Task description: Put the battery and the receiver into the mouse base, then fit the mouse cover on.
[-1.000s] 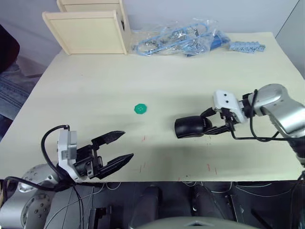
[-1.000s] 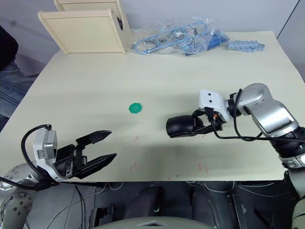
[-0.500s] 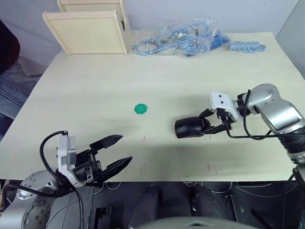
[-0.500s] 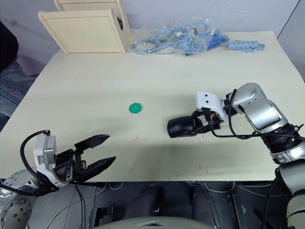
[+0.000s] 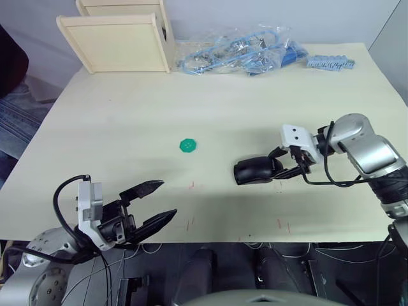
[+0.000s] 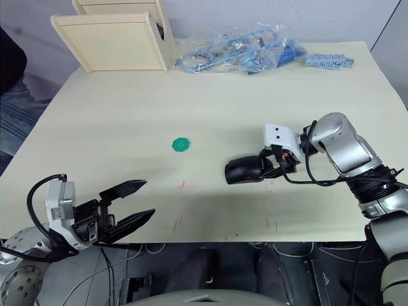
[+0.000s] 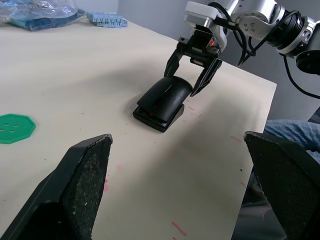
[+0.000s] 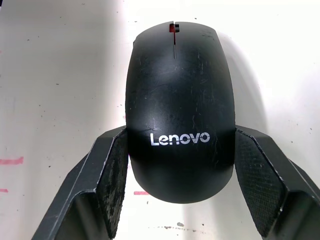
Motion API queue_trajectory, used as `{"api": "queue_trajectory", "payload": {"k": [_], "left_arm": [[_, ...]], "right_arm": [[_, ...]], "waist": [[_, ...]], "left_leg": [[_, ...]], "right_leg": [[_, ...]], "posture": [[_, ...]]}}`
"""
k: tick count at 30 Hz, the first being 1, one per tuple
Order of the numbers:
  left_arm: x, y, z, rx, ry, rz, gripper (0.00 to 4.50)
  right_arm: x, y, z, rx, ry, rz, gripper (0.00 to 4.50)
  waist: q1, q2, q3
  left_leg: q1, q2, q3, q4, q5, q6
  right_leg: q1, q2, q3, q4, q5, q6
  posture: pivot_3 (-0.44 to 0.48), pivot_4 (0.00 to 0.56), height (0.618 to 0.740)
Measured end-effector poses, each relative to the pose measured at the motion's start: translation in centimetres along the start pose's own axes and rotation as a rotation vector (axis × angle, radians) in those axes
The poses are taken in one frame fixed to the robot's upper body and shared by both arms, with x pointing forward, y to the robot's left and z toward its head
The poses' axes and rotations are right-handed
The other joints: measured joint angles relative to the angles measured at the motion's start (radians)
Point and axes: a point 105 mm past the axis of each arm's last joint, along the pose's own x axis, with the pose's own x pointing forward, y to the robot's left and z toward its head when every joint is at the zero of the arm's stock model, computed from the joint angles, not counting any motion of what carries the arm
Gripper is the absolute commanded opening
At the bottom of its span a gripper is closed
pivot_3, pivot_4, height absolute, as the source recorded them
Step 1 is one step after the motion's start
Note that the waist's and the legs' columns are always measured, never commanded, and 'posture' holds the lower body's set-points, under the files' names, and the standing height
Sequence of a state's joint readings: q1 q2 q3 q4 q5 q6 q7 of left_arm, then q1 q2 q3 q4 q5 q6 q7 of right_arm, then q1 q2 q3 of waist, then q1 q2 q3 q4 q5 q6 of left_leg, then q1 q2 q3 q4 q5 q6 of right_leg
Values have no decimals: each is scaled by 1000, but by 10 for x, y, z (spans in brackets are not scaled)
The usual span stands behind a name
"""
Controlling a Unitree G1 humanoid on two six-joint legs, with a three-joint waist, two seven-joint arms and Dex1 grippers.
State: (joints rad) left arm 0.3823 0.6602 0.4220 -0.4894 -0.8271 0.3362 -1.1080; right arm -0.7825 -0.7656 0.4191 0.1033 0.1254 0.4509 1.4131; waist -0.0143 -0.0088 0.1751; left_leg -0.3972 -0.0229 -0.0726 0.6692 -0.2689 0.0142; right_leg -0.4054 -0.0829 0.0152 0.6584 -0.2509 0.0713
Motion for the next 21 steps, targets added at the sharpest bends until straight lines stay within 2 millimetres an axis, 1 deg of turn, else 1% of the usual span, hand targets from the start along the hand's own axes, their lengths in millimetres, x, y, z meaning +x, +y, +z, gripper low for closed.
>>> {"api": "queue_trajectory", "payload": {"k": [21], "left_arm": [[-3, -2, -4, -3, 5, 13, 4500]], "right_arm": [[10, 0, -4, -11, 7, 39, 3071]], "waist": [[0, 0, 0]], "left_leg": [[0, 0, 0, 0, 0, 0]], "right_leg": [[0, 0, 0, 0, 0, 0]], "posture": [[0, 150, 740]]}}
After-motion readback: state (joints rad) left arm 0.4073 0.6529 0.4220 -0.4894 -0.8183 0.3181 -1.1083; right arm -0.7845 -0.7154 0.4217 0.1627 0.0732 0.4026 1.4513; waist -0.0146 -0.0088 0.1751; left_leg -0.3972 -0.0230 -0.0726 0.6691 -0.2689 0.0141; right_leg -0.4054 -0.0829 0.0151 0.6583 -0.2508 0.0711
